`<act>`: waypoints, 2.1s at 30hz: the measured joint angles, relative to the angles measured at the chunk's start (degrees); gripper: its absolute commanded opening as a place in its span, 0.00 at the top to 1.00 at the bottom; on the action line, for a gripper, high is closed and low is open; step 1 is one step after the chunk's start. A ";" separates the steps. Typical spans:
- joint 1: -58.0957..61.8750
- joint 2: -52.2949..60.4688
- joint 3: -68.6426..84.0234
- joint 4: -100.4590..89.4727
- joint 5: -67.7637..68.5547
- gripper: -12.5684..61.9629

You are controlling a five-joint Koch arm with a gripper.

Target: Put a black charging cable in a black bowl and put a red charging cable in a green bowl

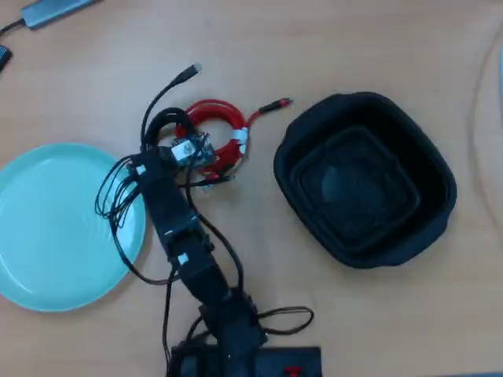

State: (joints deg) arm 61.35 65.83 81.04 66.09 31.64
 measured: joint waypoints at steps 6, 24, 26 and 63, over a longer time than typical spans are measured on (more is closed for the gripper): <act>0.00 -0.53 -0.09 0.00 0.09 0.44; 0.44 -0.70 -0.35 -0.35 0.09 0.92; 0.44 -0.62 -0.35 -0.35 0.09 0.92; 16.08 55.99 2.72 5.19 -13.71 0.92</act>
State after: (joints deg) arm 77.43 121.82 83.76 71.28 17.93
